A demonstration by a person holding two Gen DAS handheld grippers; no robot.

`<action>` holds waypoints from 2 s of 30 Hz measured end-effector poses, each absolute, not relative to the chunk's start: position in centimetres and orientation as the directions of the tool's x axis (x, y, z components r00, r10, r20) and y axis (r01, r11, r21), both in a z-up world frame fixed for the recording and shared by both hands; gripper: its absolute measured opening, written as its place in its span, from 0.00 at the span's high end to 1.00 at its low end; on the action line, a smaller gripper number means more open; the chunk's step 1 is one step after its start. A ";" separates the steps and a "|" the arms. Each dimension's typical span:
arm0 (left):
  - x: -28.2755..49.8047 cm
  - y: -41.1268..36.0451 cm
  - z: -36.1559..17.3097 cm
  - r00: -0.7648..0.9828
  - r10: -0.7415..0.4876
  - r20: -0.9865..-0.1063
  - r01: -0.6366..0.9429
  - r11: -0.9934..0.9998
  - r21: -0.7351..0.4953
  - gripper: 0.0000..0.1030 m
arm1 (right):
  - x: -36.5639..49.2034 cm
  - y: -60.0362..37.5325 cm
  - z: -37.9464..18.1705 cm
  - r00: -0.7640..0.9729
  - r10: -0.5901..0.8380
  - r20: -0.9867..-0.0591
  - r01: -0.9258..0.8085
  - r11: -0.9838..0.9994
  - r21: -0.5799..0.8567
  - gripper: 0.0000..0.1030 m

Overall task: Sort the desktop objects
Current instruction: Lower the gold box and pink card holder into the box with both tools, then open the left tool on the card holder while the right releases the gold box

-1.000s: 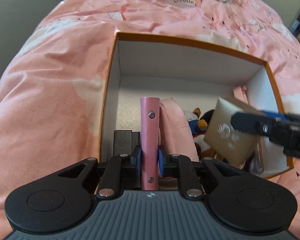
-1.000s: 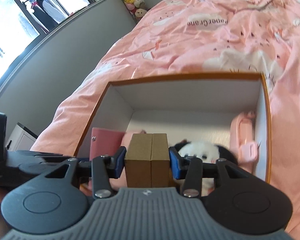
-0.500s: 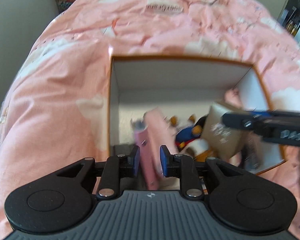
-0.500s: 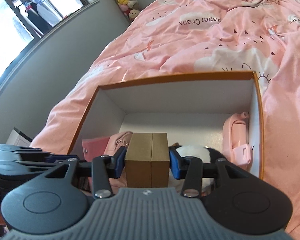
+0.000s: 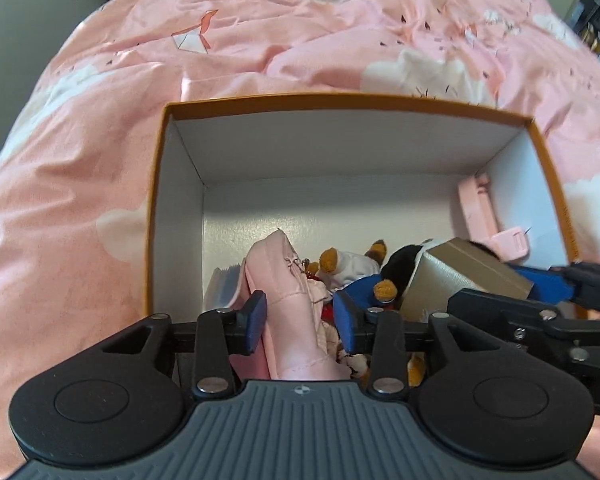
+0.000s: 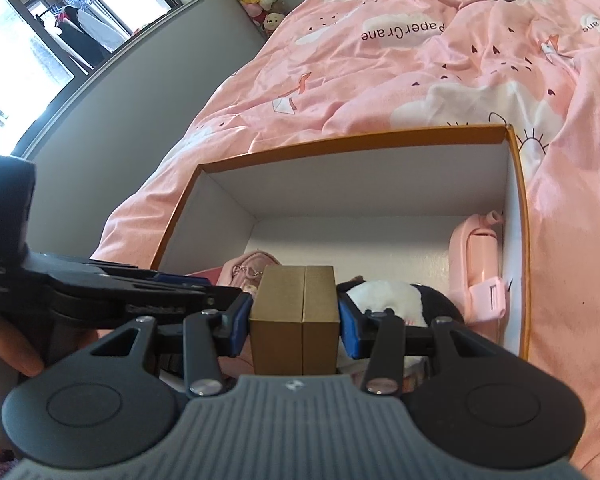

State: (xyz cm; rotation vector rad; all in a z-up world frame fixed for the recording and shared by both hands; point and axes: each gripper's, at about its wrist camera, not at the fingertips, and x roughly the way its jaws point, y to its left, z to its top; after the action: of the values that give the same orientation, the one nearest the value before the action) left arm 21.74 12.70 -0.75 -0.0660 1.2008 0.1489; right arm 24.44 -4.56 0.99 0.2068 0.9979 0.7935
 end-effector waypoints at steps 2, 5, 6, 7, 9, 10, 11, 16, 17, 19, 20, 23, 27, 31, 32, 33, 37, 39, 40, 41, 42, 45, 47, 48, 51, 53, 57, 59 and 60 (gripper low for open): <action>22.0 11.6 -1.2 0.344 0.126 -0.930 -0.112 0.989 0.092 0.62 | 24.6 -4.6 0.9 0.290 0.685 -0.669 -0.497 0.705 0.506 0.54; 21.7 10.8 -1.3 0.363 0.171 -0.916 -0.094 0.985 0.146 0.78 | 24.8 -4.7 0.7 0.287 0.687 -0.667 -0.491 0.704 0.513 0.54; 21.5 10.8 -1.0 0.373 0.163 -0.913 -0.096 0.986 0.136 0.81 | 24.8 -4.8 0.7 0.286 0.689 -0.666 -0.490 0.703 0.516 0.54; 21.2 10.7 -0.7 0.382 0.157 -0.911 -0.098 0.987 0.129 0.82 | 24.8 -4.9 0.7 0.286 0.690 -0.665 -0.487 0.702 0.519 0.54; 20.5 10.4 0.0 0.401 0.139 -0.905 -0.088 0.990 0.113 0.83 | 24.9 -5.2 0.6 0.284 0.695 -0.661 -0.479 0.700 0.530 0.54; 20.1 10.2 0.4 0.409 0.130 -0.903 -0.082 0.991 0.106 0.84 | 25.0 -5.2 0.6 0.284 0.696 -0.659 -0.476 0.699 0.534 0.54; 19.7 10.1 0.7 0.415 0.123 -0.902 -0.075 0.992 0.101 0.84 | 25.1 -5.3 0.6 0.285 0.697 -0.658 -0.473 0.700 0.536 0.54; 18.4 10.2 1.7 0.414 0.048 -0.909 -0.047 0.998 0.031 0.84 | 25.6 -4.8 0.8 0.303 0.693 -0.654 -0.471 0.706 0.529 0.54; 18.2 10.3 1.7 0.413 0.047 -0.909 -0.047 0.998 0.030 0.84 | 25.7 -4.6 0.8 0.298 0.700 -0.649 -0.469 0.699 0.539 0.54; 18.2 10.6 1.4 0.407 0.038 -0.913 -0.056 0.998 0.016 0.84 | 25.7 -3.9 0.7 0.285 0.717 -0.636 -0.469 0.683 0.560 0.54; 18.2 10.8 1.2 0.405 0.022 -0.914 -0.060 0.998 -0.003 0.84 | 25.7 -3.5 0.7 0.272 0.723 -0.634 -0.472 0.675 0.567 0.54; 18.0 11.2 0.6 0.400 0.003 -0.917 -0.060 0.998 -0.023 0.83 | 25.2 -2.3 0.2 0.235 0.727 -0.645 -0.483 0.663 0.572 0.54; 17.7 11.9 -0.9 0.396 0.004 -0.918 -0.073 0.997 -0.027 0.83 | 24.8 -2.0 -0.4 0.232 0.716 -0.659 -0.490 0.671 0.556 0.54; 17.8 11.8 -1.5 0.397 0.006 -0.918 -0.071 0.997 -0.025 0.83 | 25.3 -2.1 -0.7 0.218 0.719 -0.660 -0.476 0.669 0.571 0.54; 17.8 11.5 -1.6 0.398 0.014 -0.917 -0.061 0.998 -0.012 0.83 | 25.3 -2.0 -0.8 0.219 0.717 -0.662 -0.477 0.671 0.568 0.54; 17.9 11.3 -1.8 0.398 0.022 -0.917 -0.050 0.999 0.002 0.83 | 25.3 -1.9 -0.8 0.220 0.714 -0.664 -0.480 0.672 0.564 0.54; 17.7 11.1 -1.7 0.402 0.028 -0.915 -0.040 0.999 0.013 0.81 | 25.2 -1.5 -0.7 0.228 0.705 -0.671 -0.495 0.677 0.544 0.54; 17.5 11.4 -1.1 0.421 0.014 -0.907 -0.037 0.999 -0.002 0.79 | 25.1 -1.7 -0.3 0.230 0.706 -0.670 -0.501 0.676 0.540 0.54; 17.3 11.7 -0.8 0.431 0.005 -0.902 -0.041 0.999 -0.014 0.79 | 25.1 -1.9 0.0 0.233 0.707 -0.668 -0.504 0.675 0.539 0.54; 17.2 11.9 -0.4 0.439 -0.006 -0.898 -0.043 0.999 -0.028 0.78 | 25.1 -2.0 0.2 0.235 0.710 -0.664 -0.504 0.673 0.541 0.54; 17.1 12.1 0.1 0.449 -0.012 -0.893 -0.046 0.998 -0.036 0.76 | 25.3 -2.1 0.5 0.237 0.713 -0.660 -0.502 0.671 0.545 0.54; 17.1 12.8 1.9 0.495 -0.024 -0.869 -0.046 0.997 -0.054 0.71 | 25.9 -2.1 1.3 0.250 0.723 -0.644 -0.497 0.667 0.556 0.54; 17.1 13.4 3.3 0.527 -0.022 -0.850 -0.055 0.997 -0.059 0.71 | 26.5 -1.6 1.8 0.262 0.724 -0.638 -0.494 0.669 0.556 0.54; 17.2 13.8 3.9 0.542 -0.015 -0.840 -0.061 0.997 -0.057 0.70 | 26.8 -1.2 2.0 0.270 0.725 -0.634 -0.489 0.670 0.558 0.54; 17.3 15.4 5.0 0.565 0.042 -0.824 -0.121 0.992 -0.033 0.67 | 27.7 0.3 2.5 0.291 0.734 -0.613 -0.473 0.668 0.575 0.54; 17.5 16.2 5.2 0.565 0.086 -0.821 -0.159 0.987 -0.006 0.66 | 28.3 1.7 2.5 0.307 0.734 -0.606 -0.459 0.672 0.581 0.54; 17.8 17.4 4.1 0.529 0.140 -0.837 -0.193 0.980 0.042 0.65 | 29.3 5.0 1.6 0.332 0.708 -0.624 -0.454 0.699 0.552 0.54; 17.8 17.8 3.3 0.516 0.155 -0.842 -0.201 0.978 0.057 0.65 | 29.5 6.4 0.8 0.322 0.702 -0.636 -0.452 0.704 0.548 0.54; 17.7 18.1 3.0 0.513 0.148 -0.846 -0.204 0.978 0.048 0.65 | 29.7 7.2 0.4 0.316 0.699 -0.642 -0.453 0.705 0.545 0.54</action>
State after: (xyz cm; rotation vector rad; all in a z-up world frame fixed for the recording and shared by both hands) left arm 17.69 18.10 2.99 -0.0604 1.0105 0.2120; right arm 29.69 7.16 0.40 0.2864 0.9891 0.7719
